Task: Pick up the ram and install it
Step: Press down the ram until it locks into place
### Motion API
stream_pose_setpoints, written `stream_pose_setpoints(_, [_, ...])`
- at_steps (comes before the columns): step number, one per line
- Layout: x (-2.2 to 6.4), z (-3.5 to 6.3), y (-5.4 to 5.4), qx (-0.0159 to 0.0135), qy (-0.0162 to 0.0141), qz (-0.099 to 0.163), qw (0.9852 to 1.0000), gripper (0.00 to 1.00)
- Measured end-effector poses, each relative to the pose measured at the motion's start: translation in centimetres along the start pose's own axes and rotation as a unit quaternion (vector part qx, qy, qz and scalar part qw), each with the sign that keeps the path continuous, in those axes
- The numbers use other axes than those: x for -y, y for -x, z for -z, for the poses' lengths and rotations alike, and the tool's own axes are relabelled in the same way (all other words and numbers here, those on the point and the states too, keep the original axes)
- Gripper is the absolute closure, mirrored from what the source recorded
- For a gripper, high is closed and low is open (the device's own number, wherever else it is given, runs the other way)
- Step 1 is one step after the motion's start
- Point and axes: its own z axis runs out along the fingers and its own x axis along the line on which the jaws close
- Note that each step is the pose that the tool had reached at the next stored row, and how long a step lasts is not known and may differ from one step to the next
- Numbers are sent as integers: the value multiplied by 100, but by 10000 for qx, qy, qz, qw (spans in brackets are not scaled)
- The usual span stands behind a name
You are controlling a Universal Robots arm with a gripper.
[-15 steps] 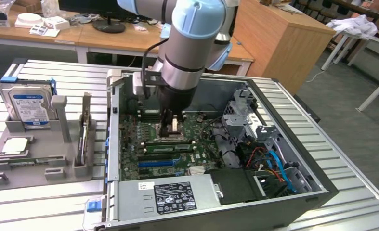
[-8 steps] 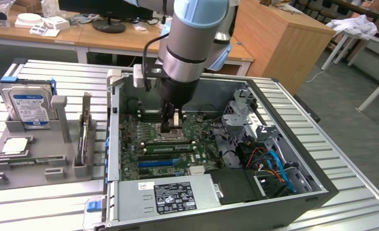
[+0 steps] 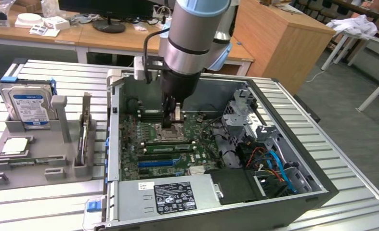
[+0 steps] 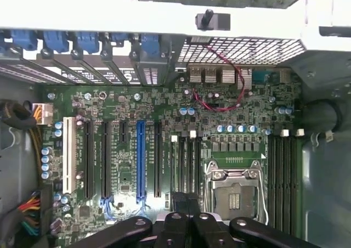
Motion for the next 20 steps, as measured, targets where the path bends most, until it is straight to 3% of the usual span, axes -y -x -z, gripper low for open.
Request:
stream_pose_setpoints(14, [-6,247,20,-4,0,-1,10000,89])
stream_pose_setpoints(20, [-6,272,22,-4,-1,-1,10000,89])
